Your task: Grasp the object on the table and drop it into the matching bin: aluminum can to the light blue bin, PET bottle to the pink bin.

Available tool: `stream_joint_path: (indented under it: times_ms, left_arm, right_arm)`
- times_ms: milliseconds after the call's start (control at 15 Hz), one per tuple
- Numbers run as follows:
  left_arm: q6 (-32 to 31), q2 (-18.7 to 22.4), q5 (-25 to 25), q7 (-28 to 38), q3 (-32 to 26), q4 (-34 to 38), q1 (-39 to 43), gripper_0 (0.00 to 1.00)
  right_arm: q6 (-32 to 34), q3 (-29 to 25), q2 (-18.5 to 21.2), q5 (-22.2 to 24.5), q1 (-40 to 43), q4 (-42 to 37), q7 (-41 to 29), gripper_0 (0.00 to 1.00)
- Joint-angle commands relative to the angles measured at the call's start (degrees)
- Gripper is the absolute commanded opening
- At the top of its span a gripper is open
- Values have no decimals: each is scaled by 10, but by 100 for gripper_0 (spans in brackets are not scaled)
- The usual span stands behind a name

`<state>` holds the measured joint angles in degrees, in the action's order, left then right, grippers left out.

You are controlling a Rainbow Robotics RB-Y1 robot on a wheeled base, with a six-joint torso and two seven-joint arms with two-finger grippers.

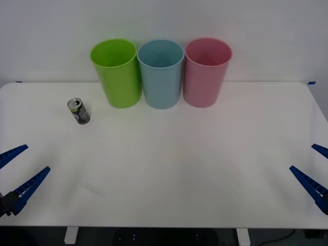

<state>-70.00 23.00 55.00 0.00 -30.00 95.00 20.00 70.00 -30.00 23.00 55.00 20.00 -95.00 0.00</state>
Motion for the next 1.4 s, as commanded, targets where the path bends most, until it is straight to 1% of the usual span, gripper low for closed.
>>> stream_joint_path:
  times_ms: [67,200,400,667,1000,1067,1200,1400]
  left_arm:
    - [0,0,0,0,0,0,0,100]
    - [0,5,13,-3,-1,-15,7,100]
    - [3,22,8,-4,0,-15,9,100]
    - [21,21,9,-15,-1,-28,13,100]
    - [88,21,11,-35,10,-29,30,100]
    - [94,21,16,-38,11,-30,30,100]
    - [106,20,45,-42,14,-44,14,100]
    - [113,20,77,-54,28,-103,-42,100]
  right_arm:
    - [0,0,0,0,0,0,0,100]
    - [0,0,0,0,0,0,0,100]
    - [0,0,0,0,0,0,0,100]
    - [0,0,0,0,0,0,0,100]
    - [0,0,0,0,0,0,0,100]
    - [0,0,0,0,0,0,0,100]
    - [0,0,0,0,0,0,0,100]
    - [0,0,0,0,0,0,0,100]
